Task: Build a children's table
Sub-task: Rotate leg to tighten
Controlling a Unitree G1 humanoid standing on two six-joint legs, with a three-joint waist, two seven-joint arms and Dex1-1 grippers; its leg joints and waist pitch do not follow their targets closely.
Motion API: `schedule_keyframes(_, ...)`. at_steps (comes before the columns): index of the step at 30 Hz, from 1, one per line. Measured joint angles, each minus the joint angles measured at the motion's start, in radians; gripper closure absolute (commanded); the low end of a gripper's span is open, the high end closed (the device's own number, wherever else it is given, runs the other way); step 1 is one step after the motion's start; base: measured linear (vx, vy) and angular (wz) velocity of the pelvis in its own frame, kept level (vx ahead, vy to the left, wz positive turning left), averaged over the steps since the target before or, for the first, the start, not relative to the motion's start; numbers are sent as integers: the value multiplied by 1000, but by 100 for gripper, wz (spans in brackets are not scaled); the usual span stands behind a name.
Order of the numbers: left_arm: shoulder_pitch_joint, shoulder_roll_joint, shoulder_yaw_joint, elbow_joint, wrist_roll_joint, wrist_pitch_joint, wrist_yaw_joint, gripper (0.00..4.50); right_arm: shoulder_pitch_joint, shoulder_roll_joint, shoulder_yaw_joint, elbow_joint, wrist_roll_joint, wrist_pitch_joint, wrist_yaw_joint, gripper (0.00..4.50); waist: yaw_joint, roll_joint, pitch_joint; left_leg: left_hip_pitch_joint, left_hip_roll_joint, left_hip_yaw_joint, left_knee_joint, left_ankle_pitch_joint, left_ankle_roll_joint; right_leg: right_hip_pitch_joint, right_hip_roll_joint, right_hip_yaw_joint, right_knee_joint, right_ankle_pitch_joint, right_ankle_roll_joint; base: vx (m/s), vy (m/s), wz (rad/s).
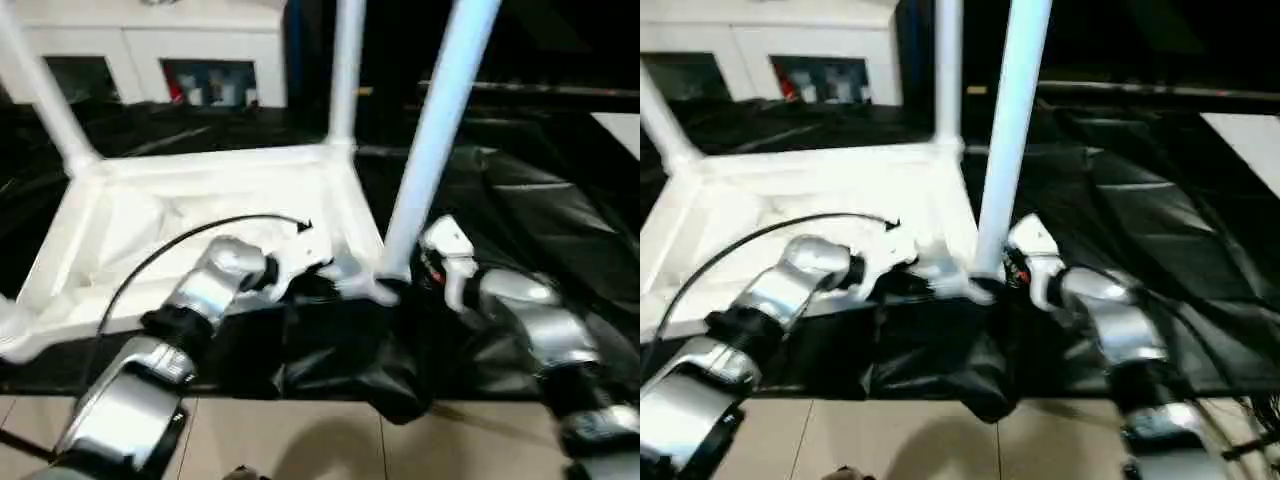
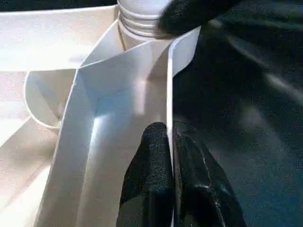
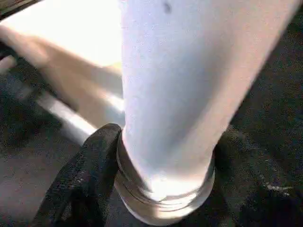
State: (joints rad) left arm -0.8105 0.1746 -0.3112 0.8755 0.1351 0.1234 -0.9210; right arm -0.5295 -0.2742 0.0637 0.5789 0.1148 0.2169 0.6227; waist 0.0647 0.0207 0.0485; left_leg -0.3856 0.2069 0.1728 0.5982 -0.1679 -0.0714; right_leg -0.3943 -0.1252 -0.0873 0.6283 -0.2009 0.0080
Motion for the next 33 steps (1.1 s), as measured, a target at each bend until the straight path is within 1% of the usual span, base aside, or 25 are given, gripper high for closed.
schedule_keyframes(2, -32, -59, 18, 56, 0, 31, 109, 450, -38, 49, -31, 61, -4, 0, -150, 185, -6, 0, 0, 0, -1, 0, 0, 0, 0, 0, 0, 2, -1, 1, -1, 0, 0, 0)
schedule_keyframes(5, -80, -142, 39, 127, -1, 78, 253, 450, -120, 121, -61, 169, -27, -2, -370, 185, -16, 0, 0, -1, -1, 0, 0, 0, 0, -1, 0, 3, -4, 5, -3, 0, 0, 0)
schedule_keyframes(7, -91, -174, 47, 145, -1, 91, 314, 450, -149, 142, -74, 211, -36, -12, -453, 185, -17, 0, 0, -1, -1, 0, -1, 0, 0, -1, 0, 3, -5, 8, -1, 0, 0, 0)
schedule_keyframes(11, -102, -190, 49, 169, 3, 76, 349, 450, -180, 162, -77, 257, -52, -25, -492, 185, -13, 1, 0, -1, 0, 0, -3, 0, 0, -1, 2, 2, -8, 8, -1, 0, 0, 0)
schedule_keyframes(16, -103, -192, 48, 181, 12, 55, 356, 450, -182, 168, -94, 276, -50, -51, -492, 185, -12, 1, 0, -1, 0, 0, -4, 0, 0, 1, 2, 2, -15, 12, 1, 0, 0, 0)
schedule_keyframes(20, -103, -192, 48, 182, 15, 54, 357, 450, -182, 169, -96, 279, -50, -53, -493, 185, -12, 1, 0, -1, 0, 0, -5, 0, 0, 2, 2, 2, -17, 13, 1, 0, 0, 0)
schedule_keyframes(21, -103, -192, 48, 182, 15, 54, 357, 450, -182, 169, -96, 279, -50, -53, -493, 130, -12, 1, 0, -1, 0, 0, -5, 0, 0, 2, 2, 2, -17, 13, 1, 0, 0, 0)
schedule_keyframes(22, -103, -192, 48, 182, 15, 52, 356, 450, -182, 170, -97, 280, -48, -56, -492, 116, -12, 0, 0, -1, 0, 0, -5, 0, 0, 2, 2, 2, -17, 13, 1, 0, 0, 0)
schedule_keyframes(23, -103, -187, 45, 183, 16, 46, 350, 450, -182, 157, -97, 280, -45, -66, -471, 116, -12, 0, 0, -1, 0, 0, -6, 0, 0, 2, 2, 2, -17, 13, 1, 0, 0, 0)
schedule_keyframes(24, -102, -173, 40, 183, 15, 31, 323, 450, -171, 127, -79, 271, -46, -73, -398, 116, -12, 0, 0, -2, 0, 0, -7, 0, 0, 1, 2, 2, -18, 13, 1, 0, 0, 0)
schedule_keyframes(25, -97, -155, 37, 179, 14, 8, 290, 450, -148, 78, -38, 241, -51, -83, -309, 116, -10, 0, 0, -3, 0, 0, -7, 0, 0, 0, 2, 1, -18, 13, 2, 0, 0, 0)
schedule_keyframes(27, -87, -111, 37, 176, 11, -34, 228, 450, -110, 2, 17, 193, -70, -106, -156, 116, -11, -1, 0, -4, 0, 0, -8, 0, 0, -2, 4, 1, -18, 14, 2, 0, 0, 0)
schedule_keyframes(29, -86, -84, 36, 170, 13, -44, 191, 450, -76, -31, 34, 135, -67, -104, -54, 116, -10, -1, 0, -6, 1, 0, -8, 0, 0, -4, 6, 1, -18, 14, 2, 0, 0, 0)
schedule_keyframes(31, -72, -57, 31, 151, 12, -66, 144, 450, -31, -80, 49, 65, -49, -100, 42, 116, -5, 0, 1, -7, 2, 0, -8, 0, 1, -4, 6, 1, -19, 13, 3, 0, 0, 0)
schedule_keyframes(33, -46, -20, 21, 116, 6, -104, 63, 450, 10, -122, 57, 12, -33, -100, 125, 116, -4, 0, 1, -8, 2, 0, -8, 0, 1, -5, 6, 2, -19, 13, 2, 0, 0, 0)
